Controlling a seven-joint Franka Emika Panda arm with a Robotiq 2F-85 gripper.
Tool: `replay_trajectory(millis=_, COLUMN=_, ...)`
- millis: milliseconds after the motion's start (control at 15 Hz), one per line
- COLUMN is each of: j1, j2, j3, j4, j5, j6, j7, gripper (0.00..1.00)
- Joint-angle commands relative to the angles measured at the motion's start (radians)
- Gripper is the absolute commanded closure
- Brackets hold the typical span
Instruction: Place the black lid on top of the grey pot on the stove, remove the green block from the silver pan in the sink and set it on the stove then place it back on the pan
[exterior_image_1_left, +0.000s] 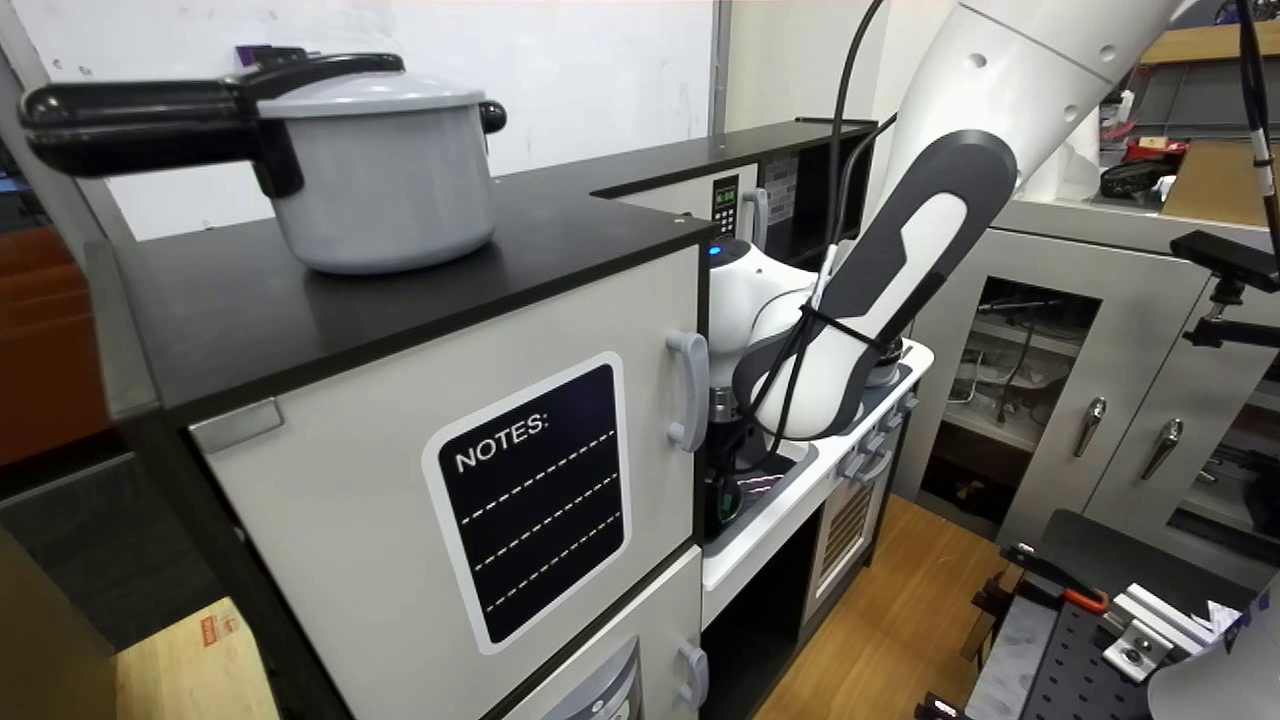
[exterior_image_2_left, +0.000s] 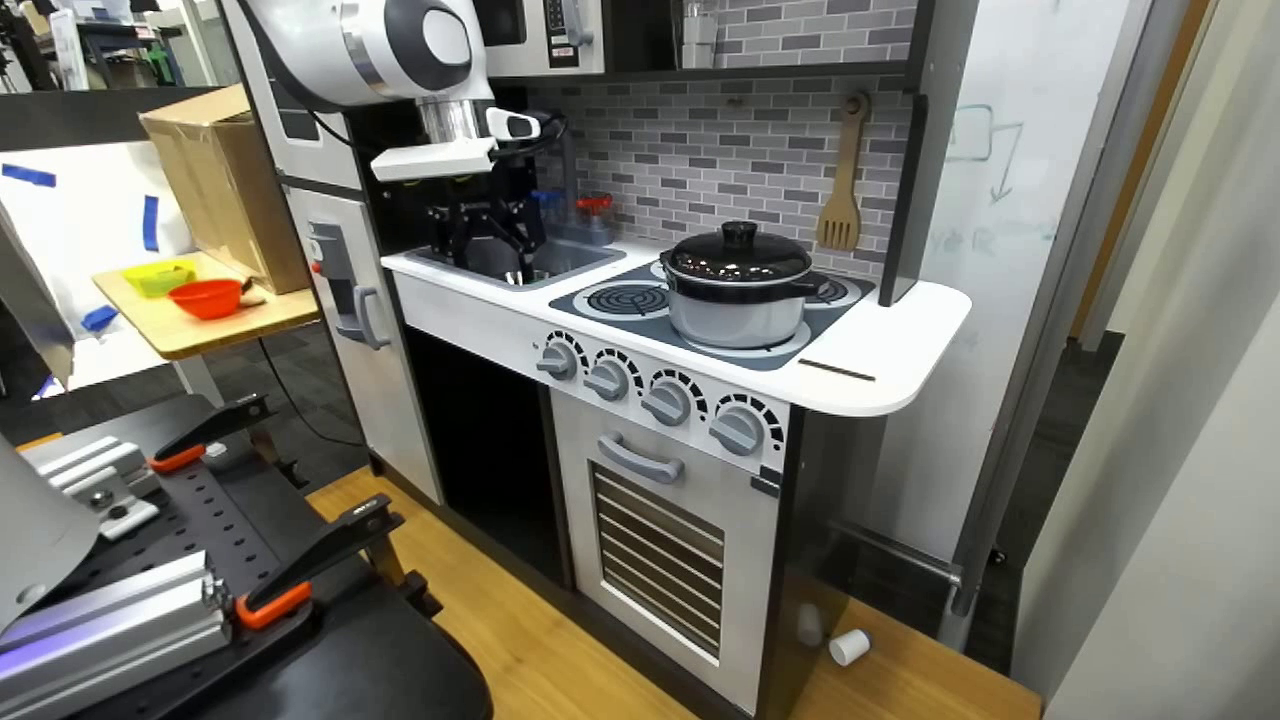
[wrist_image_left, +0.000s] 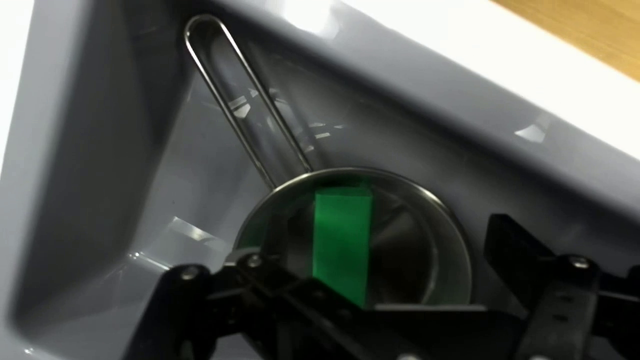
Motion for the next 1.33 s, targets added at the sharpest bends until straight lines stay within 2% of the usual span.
replay_trajectory(millis=0, j1=0.004, j2=0.005, j3=-0.012, j4=0.022, j5=-0.001, j6=-0.053, j7=-0.017, gripper=0.0)
replay_trajectory(millis=467, j1=0.026, j2=0.054, j3=-0.018, j4=0.102, j5=-0.064, j6=-0.118, j7=-0.016, gripper=0.0)
replay_trajectory(millis=1267, j1=0.042, j2=0.118, j3=-0.018, j4=0.161, j5=-0.056, j6=-0.153, j7=-0.016, gripper=0.0)
